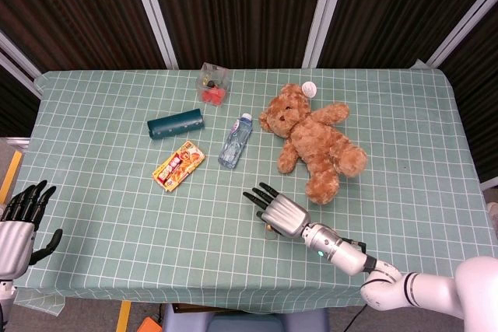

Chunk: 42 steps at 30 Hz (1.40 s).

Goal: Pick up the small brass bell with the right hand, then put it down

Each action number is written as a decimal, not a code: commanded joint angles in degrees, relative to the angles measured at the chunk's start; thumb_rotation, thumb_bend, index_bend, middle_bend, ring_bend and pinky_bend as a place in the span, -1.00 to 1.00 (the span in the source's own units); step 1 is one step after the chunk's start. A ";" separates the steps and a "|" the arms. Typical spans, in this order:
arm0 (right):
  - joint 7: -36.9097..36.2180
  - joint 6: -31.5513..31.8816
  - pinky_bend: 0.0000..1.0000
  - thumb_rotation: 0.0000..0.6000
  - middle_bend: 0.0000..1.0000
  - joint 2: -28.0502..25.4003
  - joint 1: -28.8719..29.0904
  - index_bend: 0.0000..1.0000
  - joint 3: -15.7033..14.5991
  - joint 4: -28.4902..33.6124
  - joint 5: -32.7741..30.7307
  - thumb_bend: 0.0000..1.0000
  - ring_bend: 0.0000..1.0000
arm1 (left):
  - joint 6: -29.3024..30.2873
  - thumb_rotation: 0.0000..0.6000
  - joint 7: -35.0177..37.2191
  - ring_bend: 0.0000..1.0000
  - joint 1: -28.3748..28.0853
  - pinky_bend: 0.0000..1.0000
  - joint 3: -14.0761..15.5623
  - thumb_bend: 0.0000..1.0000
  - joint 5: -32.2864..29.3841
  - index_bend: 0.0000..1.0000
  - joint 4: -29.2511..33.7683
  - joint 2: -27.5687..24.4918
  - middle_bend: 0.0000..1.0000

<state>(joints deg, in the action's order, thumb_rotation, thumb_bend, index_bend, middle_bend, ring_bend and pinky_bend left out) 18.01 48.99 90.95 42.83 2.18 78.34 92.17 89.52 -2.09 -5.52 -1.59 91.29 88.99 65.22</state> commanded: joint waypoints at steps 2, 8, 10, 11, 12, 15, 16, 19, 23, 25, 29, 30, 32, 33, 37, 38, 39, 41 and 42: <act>0.28 0.05 -1.00 1.00 -1.00 0.03 0.14 0.35 -0.26 0.06 -0.38 -0.05 -1.00 | 0.07 1.00 -0.16 -1.00 0.03 -0.74 -0.04 -0.24 0.02 -1.00 0.04 0.05 -1.00; 1.30 0.13 -1.00 1.00 -1.00 0.33 0.13 0.41 -0.42 0.16 -1.53 -0.04 -1.00 | 0.27 1.00 -0.87 -1.00 0.07 -0.74 -0.46 -0.23 -0.44 -1.00 -0.31 0.38 -1.00; 1.80 0.15 -1.00 1.00 -1.00 0.36 0.16 0.45 -0.43 0.16 -1.89 -0.02 -1.00 | 0.22 1.00 -0.91 -1.00 0.11 -0.74 -0.52 -0.23 -0.67 -1.00 -0.28 0.48 -1.00; 2.09 0.14 -1.00 1.00 -0.99 0.38 0.16 0.48 -0.42 0.16 -2.09 -0.01 -1.00 | 0.09 1.00 -0.85 -1.00 0.09 -0.74 -0.49 -0.23 -0.71 -1.00 -0.22 0.46 -1.00; 2.35 0.10 -1.00 1.00 -0.98 0.41 0.18 0.51 -0.40 0.15 -2.30 -0.01 -1.00 | 0.00 1.00 -0.87 -1.00 0.06 -0.74 -0.45 -0.23 -0.68 -1.00 -0.20 0.45 -1.00; 2.74 0.03 -1.00 1.00 -0.94 0.50 0.27 0.56 -0.31 0.27 -2.92 0.00 -1.00 | -0.19 1.00 -1.12 -1.00 -0.03 -0.74 -0.26 -0.23 -0.37 -1.00 -0.19 0.48 -1.00; 2.77 0.20 -1.00 1.00 -0.93 0.49 0.28 0.57 -0.26 0.33 -3.03 0.00 -1.00 | -0.19 1.00 -1.12 -1.00 0.01 -0.74 -0.21 -0.23 -0.34 -1.00 -0.18 0.45 -1.00; 2.50 0.70 -1.00 1.00 -0.92 0.35 0.26 0.59 -0.26 0.57 -3.11 0.00 -1.00 | 0.02 1.00 -0.97 -1.00 0.12 -0.74 -0.28 -0.23 -0.41 -1.00 -0.17 0.38 -1.00; 1.42 1.76 -1.00 1.00 -0.91 -0.25 0.26 0.59 0.19 2.08 -3.16 0.02 -1.00 | 0.23 1.00 -0.62 -1.00 0.21 -0.74 -0.29 -0.22 -0.32 -1.00 -0.20 0.23 -1.00; 1.08 2.49 -1.00 1.00 -0.91 -0.64 0.44 0.62 1.00 3.72 -3.35 0.03 -1.00 | 0.43 1.00 -0.45 -1.00 0.29 -0.74 -0.22 -0.22 -0.09 -1.00 -0.11 0.15 -1.00; 2.29 2.11 -1.00 1.00 -0.89 -0.90 1.68 0.65 3.38 7.92 -5.12 0.03 -1.00 | 0.74 1.00 -0.49 -1.00 0.37 -0.74 0.04 -0.22 0.61 -1.00 -0.17 0.20 -1.00; 2.79 1.77 -1.00 1.00 -0.89 -0.66 2.12 0.65 3.92 8.53 -5.61 0.03 -1.00 | 0.52 1.00 -0.51 -1.00 0.30 -0.74 0.07 -0.22 0.53 -1.00 -0.18 0.21 -1.00; 4.85 1.22 -1.00 1.00 -0.88 -0.27 2.77 0.65 4.66 9.22 -6.77 0.03 -1.00 | -0.11 1.00 -0.62 -1.00 0.14 -0.74 0.17 -0.22 0.32 -1.00 -0.06 0.17 -1.00; 5.95 1.24 -1.00 1.00 -0.88 -0.47 2.71 0.65 4.56 9.41 -7.13 0.03 -1.00 | -0.34 1.00 -0.64 -1.00 0.08 -0.74 0.25 -0.22 0.32 -1.00 0.03 0.11 -1.00; 8.68 4.28 -1.00 1.00 -0.88 -4.96 -0.44 0.65 1.23 11.88 -6.36 0.03 -1.00 | -0.34 1.00 -0.63 -1.00 0.12 -0.74 0.53 -0.22 0.74 -1.00 0.14 -0.15 -1.00; 8.48 5.10 -1.00 1.00 -0.87 -5.87 -1.16 0.65 0.60 12.37 -6.03 0.03 -1.00 | -0.38 1.00 -0.56 -1.00 0.16 -0.74 0.59 -0.22 0.74 -1.00 0.12 -0.19 -1.00; 8.03 5.70 -1.00 1.00 -0.87 -6.44 -1.63 0.65 0.27 12.69 -5.82 0.03 -1.00 | -0.50 1.00 -0.49 -1.00 0.14 -0.74 0.63 -0.22 0.71 -1.00 0.13 -0.23 -1.00; 6.77 5.76 -1.00 1.00 -0.86 -6.16 -1.47 0.65 0.72 12.63 -5.99 0.03 -1.00 | -0.92 1.00 -0.42 -1.00 0.03 -0.74 0.60 -0.22 0.39 -1.00 0.16 -0.29 -1.00; 6.21 5.31 -1.00 1.00 -0.86 -5.43 -0.97 0.65 1.32 12.30 -6.35 0.03 -1.00 | -1.04 1.00 -0.45 -1.00 -0.05 -0.74 0.54 -0.22 0.32 -1.00 0.20 -0.27 -1.00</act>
<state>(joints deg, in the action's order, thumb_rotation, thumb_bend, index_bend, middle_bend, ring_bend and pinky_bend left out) 25.25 54.87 84.59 41.44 3.04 90.76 86.01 88.52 -2.55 -5.54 -1.02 91.66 89.18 64.95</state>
